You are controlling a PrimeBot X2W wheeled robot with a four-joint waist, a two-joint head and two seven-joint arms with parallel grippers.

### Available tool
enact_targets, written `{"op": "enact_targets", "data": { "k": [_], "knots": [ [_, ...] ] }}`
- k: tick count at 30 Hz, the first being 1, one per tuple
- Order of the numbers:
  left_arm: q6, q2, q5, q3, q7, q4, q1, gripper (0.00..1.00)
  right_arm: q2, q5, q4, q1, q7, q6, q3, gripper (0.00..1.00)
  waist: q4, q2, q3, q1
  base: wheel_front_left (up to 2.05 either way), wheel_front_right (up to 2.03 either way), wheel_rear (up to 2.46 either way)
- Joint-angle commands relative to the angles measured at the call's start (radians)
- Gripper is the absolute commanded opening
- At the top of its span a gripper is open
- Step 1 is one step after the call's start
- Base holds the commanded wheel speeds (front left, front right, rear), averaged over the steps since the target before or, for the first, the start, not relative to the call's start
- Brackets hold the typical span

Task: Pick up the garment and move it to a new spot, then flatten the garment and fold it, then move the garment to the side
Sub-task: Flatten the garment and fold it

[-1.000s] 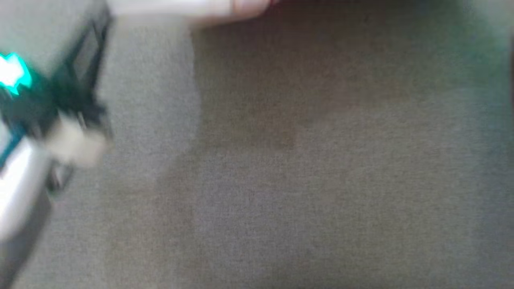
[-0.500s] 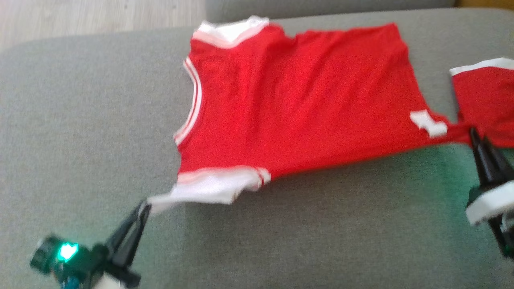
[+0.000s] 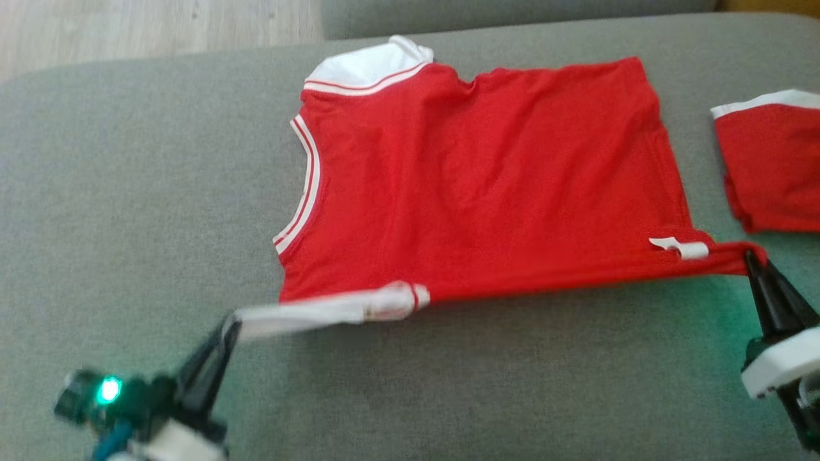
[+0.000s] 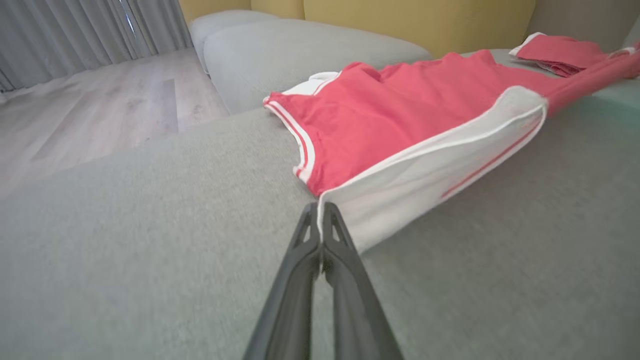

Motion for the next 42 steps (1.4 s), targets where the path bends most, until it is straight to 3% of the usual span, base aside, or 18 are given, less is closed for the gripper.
{"op": "enact_targets", "data": {
  "k": [1,7,15,22,24,25,28,31,33,35,36,37,38,39,42],
  "knots": [
    [-0.001,0.025,0.007,0.048,-0.005,-0.008,-0.071,0.00,-0.030,0.004,-0.021,-0.032,0.002,-0.001,-0.005,0.00,0.003,-0.0001,0.015,0.0000,0.00,0.00,0.00],
    [-0.052,-0.008,0.052,0.028,-0.004,0.097,-0.276,0.00,-0.020,0.025,0.005,-0.115,0.049,-0.001,0.004,0.00,0.012,-0.0001,0.079,0.0000,0.00,0.00,0.00],
    [-0.107,-0.058,0.090,-0.014,-0.009,0.286,-0.498,0.00,-0.009,0.018,0.093,-0.256,0.026,-0.001,0.063,0.00,0.013,-0.0001,0.143,0.0000,0.00,0.00,0.00],
    [-0.110,-0.084,0.129,-0.010,-0.013,0.373,-0.583,0.00,0.002,0.008,0.167,-0.358,-0.015,-0.001,0.115,0.00,0.009,-0.0001,0.171,0.0000,0.00,0.00,0.00],
    [-0.097,-0.091,0.144,0.006,-0.014,0.368,-0.595,0.00,0.005,0.000,0.183,-0.379,-0.025,-0.001,0.126,0.17,0.010,-0.0001,0.175,0.0000,0.00,0.00,0.00],
    [-0.094,-0.095,0.149,0.013,-0.014,0.364,-0.596,0.00,0.006,-0.005,0.189,-0.388,-0.030,-0.001,0.131,0.18,0.010,-0.0001,0.176,0.0000,0.00,0.00,0.00],
    [-0.096,-0.104,0.166,0.029,-0.014,0.354,-0.596,0.00,0.016,-0.008,0.204,-0.410,-0.039,-0.001,0.134,0.07,0.010,-0.0001,0.177,0.0000,0.00,0.00,0.00],
    [-0.088,-0.109,0.194,0.045,-0.014,0.350,-0.604,0.00,0.026,-0.017,0.215,-0.428,-0.043,-0.001,0.136,0.03,0.009,-0.0001,0.179,0.0000,0.00,0.00,0.00],
    [-0.083,-0.110,0.209,0.059,-0.014,0.352,-0.616,0.00,0.034,-0.023,0.215,-0.441,-0.044,-0.001,0.131,0.05,0.007,-0.0001,0.184,0.0000,0.00,0.00,0.00],
    [-0.084,-0.120,0.218,0.068,-0.014,0.353,-0.625,0.00,0.041,-0.032,0.211,-0.449,-0.044,-0.001,0.124,0.28,0.006,-0.0001,0.189,0.0000,0.00,0.00,0.00],
    [-0.084,-0.120,0.218,0.068,-0.014,0.353,-0.625,0.00,0.041,-0.032,0.211,-0.449,-0.044,-0.001,0.124,0.28,0.006,-0.0001,0.189,0.0000,0.00,0.00,0.00],
    [-0.086,-0.124,0.222,0.072,-0.014,0.354,-0.629,0.00,0.045,-0.036,0.209,-0.451,-0.045,-0.001,0.120,0.76,0.006,-0.0001,0.191,0.0000,0.00,0.00,0.00],
    [-0.089,-0.129,0.224,0.076,-0.014,0.357,-0.631,0.73,0.047,-0.042,0.206,-0.452,-0.045,-0.001,0.117,1.00,0.006,-0.0001,0.192,0.0000,0.00,0.00,0.00],
    [-0.089,-0.132,0.228,0.080,-0.014,0.358,-0.633,1.00,0.049,-0.047,0.203,-0.450,-0.045,-0.001,0.111,1.00,0.006,-0.0001,0.192,0.0000,0.00,0.00,0.00],
    [-0.088,-0.149,0.221,0.102,-0.014,0.361,-0.609,1.00,0.055,-0.067,0.186,-0.432,-0.045,-0.001,0.082,1.00,0.002,-0.0001,0.180,0.0000,0.00,0.00,0.00]
  ]
}}
